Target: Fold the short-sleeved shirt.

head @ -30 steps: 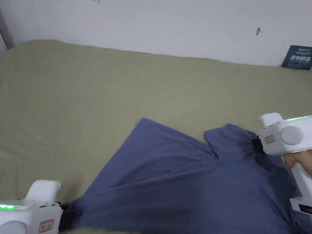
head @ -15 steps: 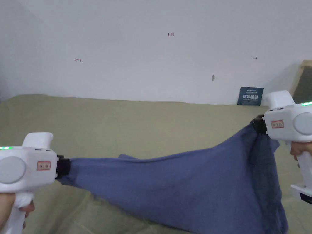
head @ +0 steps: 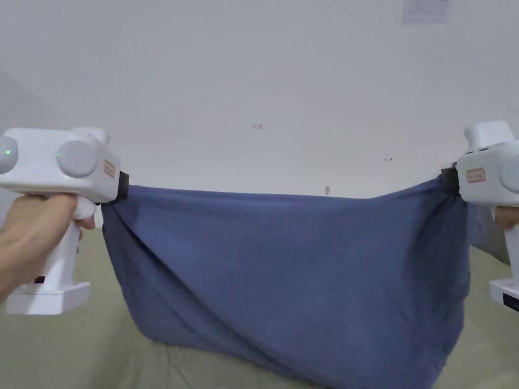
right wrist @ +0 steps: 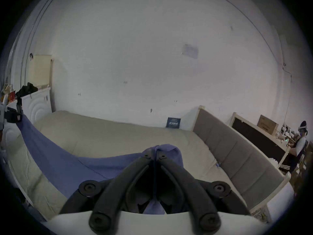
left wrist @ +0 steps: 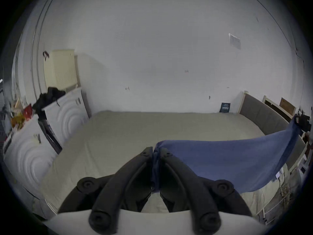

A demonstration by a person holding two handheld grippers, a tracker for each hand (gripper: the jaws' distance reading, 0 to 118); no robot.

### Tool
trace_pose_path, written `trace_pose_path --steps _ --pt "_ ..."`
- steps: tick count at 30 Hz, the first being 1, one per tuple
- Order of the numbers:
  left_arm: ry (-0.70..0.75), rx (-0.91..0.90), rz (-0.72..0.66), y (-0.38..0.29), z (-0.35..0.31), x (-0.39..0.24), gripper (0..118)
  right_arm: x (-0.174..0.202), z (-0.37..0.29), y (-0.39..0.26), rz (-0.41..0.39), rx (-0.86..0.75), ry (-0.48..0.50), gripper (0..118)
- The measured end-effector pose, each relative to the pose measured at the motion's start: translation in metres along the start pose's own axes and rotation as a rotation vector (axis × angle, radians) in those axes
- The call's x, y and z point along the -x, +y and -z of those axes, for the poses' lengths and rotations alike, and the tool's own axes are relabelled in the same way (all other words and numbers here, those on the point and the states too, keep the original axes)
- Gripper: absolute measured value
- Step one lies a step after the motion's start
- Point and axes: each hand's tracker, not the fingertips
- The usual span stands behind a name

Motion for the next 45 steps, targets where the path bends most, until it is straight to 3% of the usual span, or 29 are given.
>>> trace_pose_path --steps 10,17,28,33,39,45 --pt "0.147 -0.022 0.092 0.074 0.068 -0.014 8 0.025 0.074 0.071 -0.041 -0.032 -0.084 1" --pt "0.219 -0.050 0.083 0.124 0.125 -0.019 8 0.044 0.143 0.113 -0.072 -0.054 -0.114 1" --pt "0.281 -0.061 0.043 0.164 0.219 -0.008 7 0.080 0.229 0.162 -0.001 -0.094 -0.102 1" --pt "0.280 -0.031 0.045 0.131 0.268 -0.003 7 0.099 0.264 0.129 -0.012 -0.069 -0.099 1" --pt "0.244 0.058 0.053 0.046 0.316 -0.003 7 0.117 0.304 0.037 -0.019 0.041 -0.079 1" --pt "0.197 0.141 0.043 -0.032 0.324 0.000 7 0.119 0.296 -0.047 -0.008 0.128 -0.050 1"
